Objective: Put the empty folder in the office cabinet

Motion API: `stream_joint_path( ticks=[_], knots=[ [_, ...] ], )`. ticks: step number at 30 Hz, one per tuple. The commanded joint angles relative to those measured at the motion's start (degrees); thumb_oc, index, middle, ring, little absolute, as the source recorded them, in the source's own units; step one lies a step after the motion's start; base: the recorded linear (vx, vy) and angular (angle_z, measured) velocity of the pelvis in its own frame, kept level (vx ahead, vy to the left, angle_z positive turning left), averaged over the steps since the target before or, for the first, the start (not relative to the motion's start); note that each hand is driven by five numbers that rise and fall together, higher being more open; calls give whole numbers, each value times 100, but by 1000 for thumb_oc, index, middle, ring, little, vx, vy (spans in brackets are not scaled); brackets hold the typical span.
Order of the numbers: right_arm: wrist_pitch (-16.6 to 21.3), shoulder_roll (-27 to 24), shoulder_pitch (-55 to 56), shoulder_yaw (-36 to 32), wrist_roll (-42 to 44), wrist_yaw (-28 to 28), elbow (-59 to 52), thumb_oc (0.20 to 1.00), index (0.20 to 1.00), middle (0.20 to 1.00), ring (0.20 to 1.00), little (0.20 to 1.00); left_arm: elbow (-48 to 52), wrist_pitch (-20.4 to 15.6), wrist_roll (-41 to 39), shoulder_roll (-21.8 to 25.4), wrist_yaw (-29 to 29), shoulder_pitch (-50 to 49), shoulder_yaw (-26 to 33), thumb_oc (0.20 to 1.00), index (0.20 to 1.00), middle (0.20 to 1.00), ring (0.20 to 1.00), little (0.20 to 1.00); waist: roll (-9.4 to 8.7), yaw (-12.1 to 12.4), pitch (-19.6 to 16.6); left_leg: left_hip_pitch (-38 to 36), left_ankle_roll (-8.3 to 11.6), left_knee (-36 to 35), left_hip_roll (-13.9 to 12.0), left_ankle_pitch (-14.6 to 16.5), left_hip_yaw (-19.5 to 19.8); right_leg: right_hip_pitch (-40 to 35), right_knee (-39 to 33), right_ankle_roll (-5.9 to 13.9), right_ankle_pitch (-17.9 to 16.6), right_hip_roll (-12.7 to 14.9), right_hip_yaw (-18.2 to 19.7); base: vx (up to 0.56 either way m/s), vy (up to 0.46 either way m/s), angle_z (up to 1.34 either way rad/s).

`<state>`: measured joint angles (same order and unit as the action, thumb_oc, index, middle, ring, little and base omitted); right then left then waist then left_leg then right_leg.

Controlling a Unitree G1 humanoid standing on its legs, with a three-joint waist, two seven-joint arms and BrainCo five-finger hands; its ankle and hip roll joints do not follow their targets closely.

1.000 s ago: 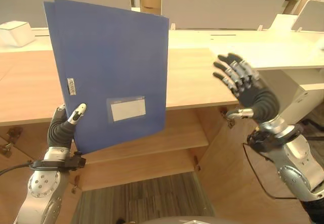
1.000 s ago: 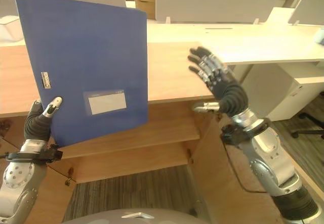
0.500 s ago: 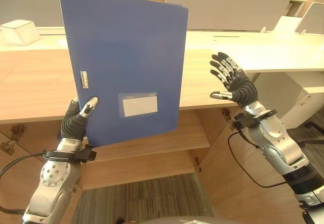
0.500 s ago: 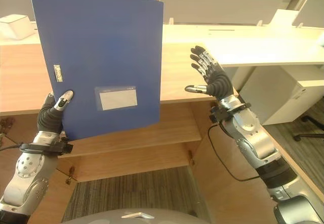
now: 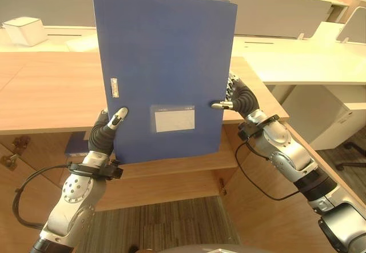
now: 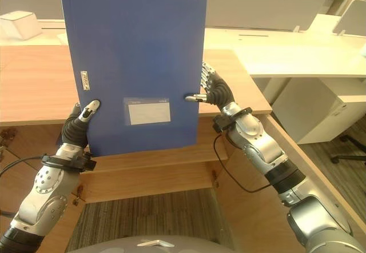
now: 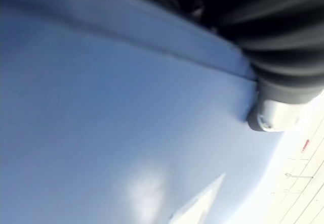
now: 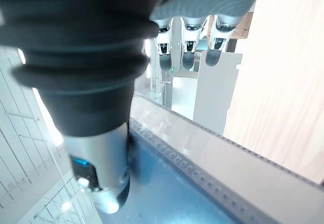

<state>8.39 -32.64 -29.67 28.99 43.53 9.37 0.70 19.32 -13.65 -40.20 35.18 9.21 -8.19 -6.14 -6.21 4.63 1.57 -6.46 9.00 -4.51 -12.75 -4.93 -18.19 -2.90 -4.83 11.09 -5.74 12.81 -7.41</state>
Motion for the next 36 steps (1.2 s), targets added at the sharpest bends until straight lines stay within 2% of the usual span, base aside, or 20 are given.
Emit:
stream_joint_path(
  ticks=[1, 9, 10, 11, 12, 26, 27, 28, 34, 36],
  knots=[
    [113, -73, -711, -34, 449, -60, 62, 1000, 1000, 1000, 1000, 1000, 290, -260, -144, 240, 117, 557, -47, 200, 200, 200, 200, 200, 10, 89, -37, -38, -88, -49, 87, 435, 375, -148, 10, 80, 31, 264, -99, 0, 0, 0],
    [0, -158, -744, 250, 729, 179, -265, 1000, 1000, 1000, 1000, 1000, 295, -214, -168, 367, 200, 601, -155, 200, 200, 200, 200, 200, 34, 71, -51, -49, -64, -49, 64, 434, 371, -175, 5, 76, 54, 241, -108, 5, -3, 0],
    [-8, -162, -735, 276, 730, 198, -300, 564, 564, 564, 564, 564, 309, -206, -187, 380, 211, 592, -159, 200, 200, 200, 200, 200, 41, 71, -49, -50, -61, -49, 61, 433, 374, -179, 5, 74, 56, 239, -113, 0, 0, 0],
    [-21, -154, -736, 293, 723, 198, -307, 514, 514, 514, 514, 514, 322, -204, -202, 401, 218, 595, -161, 200, 200, 200, 200, 200, 46, 78, -42, -45, -56, -49, 59, 422, 382, -173, 7, 73, 57, 235, -117, 0, 0, 0],
    [-34, -143, -745, 305, 708, 191, -301, 200, 200, 200, 200, 200, 337, -208, -217, 418, 211, 597, -148, 200, 200, 200, 200, 200, 51, 83, -38, -40, -53, -49, 58, 416, 389, -172, 6, 71, 60, 232, -116, 0, 0, 0],
    [98, 208, -670, 152, 377, 89, -214, 200, 200, 200, 200, 200, 236, -221, -134, 225, 102, 576, -75, 200, 200, 200, 200, 200, 115, 82, -48, -63, -64, -49, 56, 437, 422, -217, -1, 45, 87, 218, -121, 0, 0, 0],
    [130, 217, -608, 84, 312, 74, -254, 200, 200, 200, 200, 200, 218, -223, -107, 189, 75, 541, -28, 576, 576, 576, 576, 576, 119, 83, -49, -64, -67, -49, 55, 440, 433, -227, -2, 47, 91, 220, -132, 0, 0, 0],
    [171, 222, -520, -1, 235, 68, -302, 200, 200, 200, 200, 200, 205, -222, -90, 144, 65, 492, 33, 1000, 1000, 1000, 1000, 1000, 125, 90, -46, -61, -69, -49, 54, 443, 442, -230, 0, 47, 94, 222, -143, 0, 0, 0],
    [342, 245, 235, -565, -397, 104, -881, 200, 200, 200, 200, 200, 7, -288, 149, -200, -111, 208, 517, 1000, 1000, 1000, 1000, 1000, 154, 119, -17, -8, -91, -49, 72, 439, 507, -225, 6, 39, 118, 223, -195, 4, -12, 5],
    [383, 287, 610, -730, -718, 132, -1075, 200, 200, 200, 200, 200, -164, -339, 277, -482, -283, 101, 731, 1000, 1000, 1000, 1000, 1000, 152, 132, 8, 37, -102, -49, 80, 428, 538, -203, 7, 29, 118, 231, -216, -11, -12, 14]
  ],
)
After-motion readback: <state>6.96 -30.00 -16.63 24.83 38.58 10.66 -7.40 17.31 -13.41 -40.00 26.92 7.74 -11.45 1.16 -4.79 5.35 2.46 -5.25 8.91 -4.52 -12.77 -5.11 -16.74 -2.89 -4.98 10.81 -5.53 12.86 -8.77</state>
